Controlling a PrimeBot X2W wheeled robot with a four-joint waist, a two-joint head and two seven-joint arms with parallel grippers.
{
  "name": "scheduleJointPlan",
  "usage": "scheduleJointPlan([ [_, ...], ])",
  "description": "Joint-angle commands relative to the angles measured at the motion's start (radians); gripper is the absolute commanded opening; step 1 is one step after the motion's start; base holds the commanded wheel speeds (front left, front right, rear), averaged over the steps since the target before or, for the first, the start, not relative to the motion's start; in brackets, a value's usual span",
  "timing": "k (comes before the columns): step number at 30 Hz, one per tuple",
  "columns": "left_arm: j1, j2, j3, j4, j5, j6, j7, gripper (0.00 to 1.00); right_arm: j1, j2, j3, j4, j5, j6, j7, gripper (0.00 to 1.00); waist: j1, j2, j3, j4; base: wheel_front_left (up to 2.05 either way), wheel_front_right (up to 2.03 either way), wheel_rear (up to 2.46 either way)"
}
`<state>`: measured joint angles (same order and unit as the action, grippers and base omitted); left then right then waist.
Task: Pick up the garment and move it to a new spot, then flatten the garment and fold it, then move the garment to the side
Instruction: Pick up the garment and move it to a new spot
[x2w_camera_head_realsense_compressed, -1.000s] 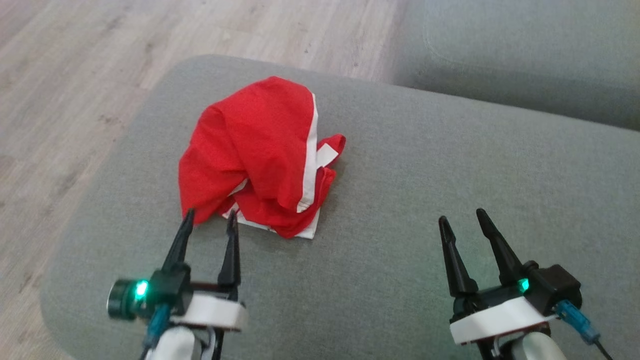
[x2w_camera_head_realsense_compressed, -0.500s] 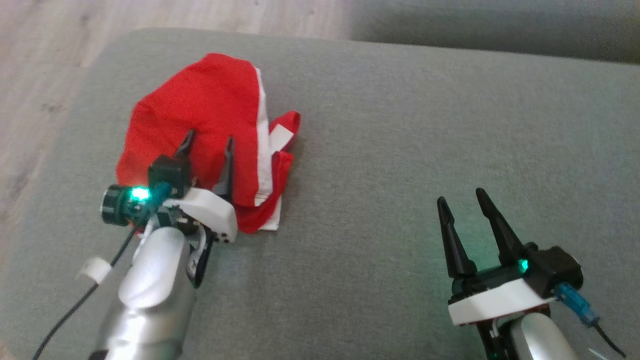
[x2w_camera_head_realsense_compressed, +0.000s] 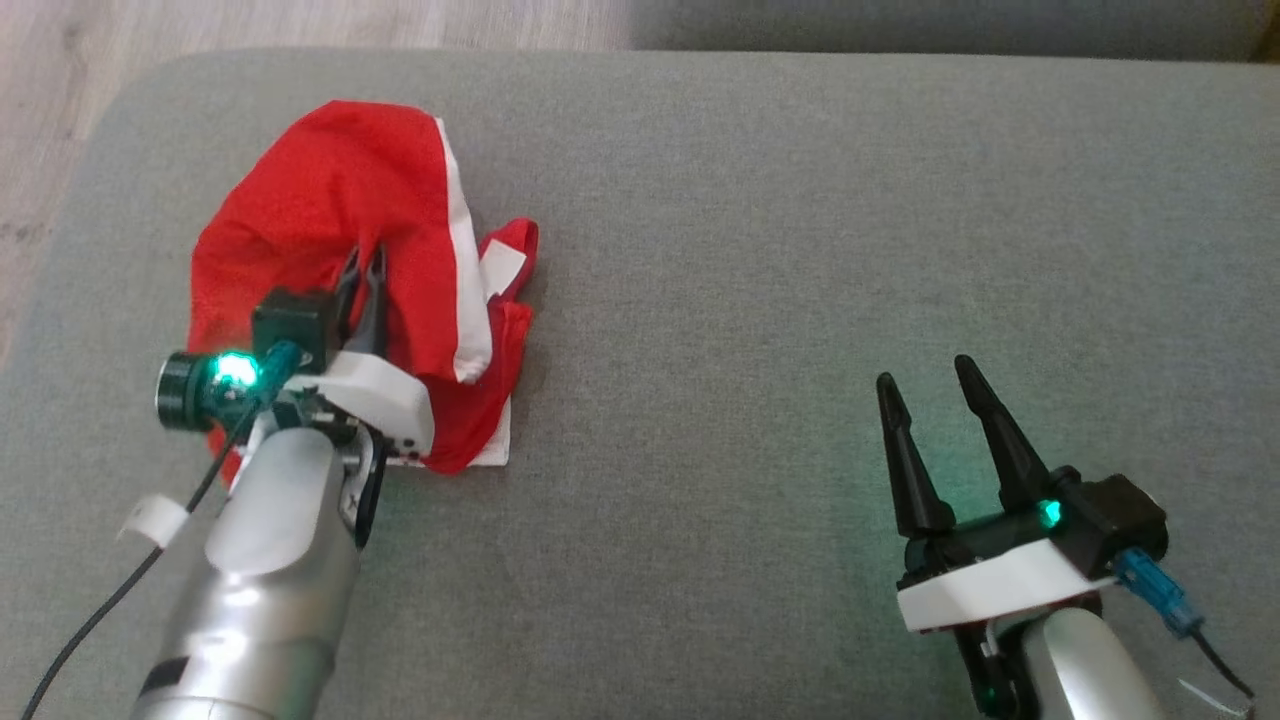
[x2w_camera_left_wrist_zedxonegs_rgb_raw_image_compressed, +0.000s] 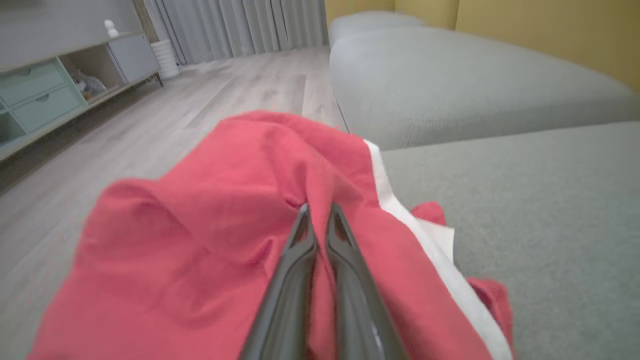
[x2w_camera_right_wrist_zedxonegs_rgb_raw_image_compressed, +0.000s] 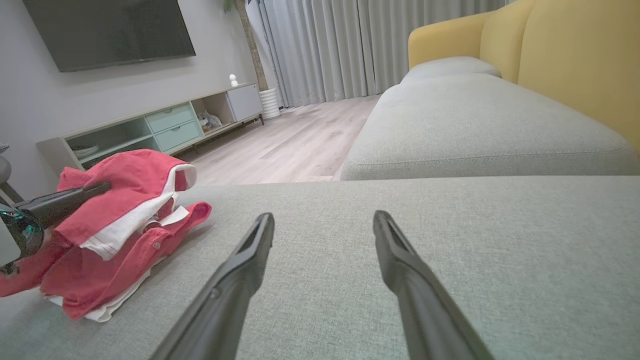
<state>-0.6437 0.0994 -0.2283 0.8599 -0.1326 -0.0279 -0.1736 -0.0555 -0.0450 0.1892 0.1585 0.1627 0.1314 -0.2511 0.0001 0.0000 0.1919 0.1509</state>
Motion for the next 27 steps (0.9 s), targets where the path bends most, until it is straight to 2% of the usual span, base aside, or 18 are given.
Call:
scheduleJointPlan([
  [1, -0.062, 0.037, 0.022, -0.049, -0.007, -0.007, -0.038, 0.0, -0.032, -0.005, 0.022, -0.026, 0.01, -0.001, -0.011, 1.0, -0.0001, 0.0, -0.014, -0.002, 0.0, 0.0, 0.0],
  [5, -0.078, 0.033, 0.021, -0.147, -0.01, -0.017, -0.08, 0.0, -0.023, -0.005, 0.022, -0.022, 0.02, -0.001, -0.011, 1.0, -0.0001, 0.0, -0.051, -0.005, 0.0, 0.0, 0.0],
  [10, -0.079, 0.028, 0.024, -0.371, -0.017, -0.037, -0.087, 0.0, -0.011, -0.005, 0.019, -0.021, 0.032, -0.001, -0.011, 1.0, -0.0001, 0.0, -0.092, -0.017, 0.0, 0.0, 0.0],
  [11, -0.079, 0.028, 0.024, -0.371, -0.017, -0.037, -0.087, 0.0, -0.011, -0.005, 0.019, -0.021, 0.032, -0.001, -0.011, 1.0, -0.0001, 0.0, -0.092, -0.017, 0.0, 0.0, 0.0],
  [12, -0.071, 0.027, 0.024, -0.472, -0.017, -0.046, -0.088, 0.0, -0.006, -0.005, 0.014, -0.022, 0.037, -0.001, -0.011, 1.0, -0.0001, 0.0, -0.106, -0.025, 0.0, 0.0, 0.0],
  [14, -0.061, 0.024, 0.019, -0.554, -0.022, -0.056, -0.088, 0.0, -0.001, -0.005, 0.006, -0.022, 0.046, -0.001, -0.011, 1.0, -0.0001, 0.0, -0.117, -0.034, 0.0, 0.0, 0.0],
  [20, -0.041, 0.019, -0.011, -0.652, -0.045, -0.075, -0.083, 0.0, 0.005, -0.005, 0.001, -0.015, 0.093, -0.001, -0.011, 1.0, -0.0001, 0.0, -0.136, -0.071, 0.0, 0.0, 0.0],
  [27, -0.026, 0.012, -0.084, -0.731, -0.08, -0.09, -0.007, 0.0, -0.008, -0.005, -0.009, -0.023, 0.122, -0.001, -0.011, 1.0, -0.0001, 0.0, -0.133, -0.168, 0.0, 0.0, 0.0],
])
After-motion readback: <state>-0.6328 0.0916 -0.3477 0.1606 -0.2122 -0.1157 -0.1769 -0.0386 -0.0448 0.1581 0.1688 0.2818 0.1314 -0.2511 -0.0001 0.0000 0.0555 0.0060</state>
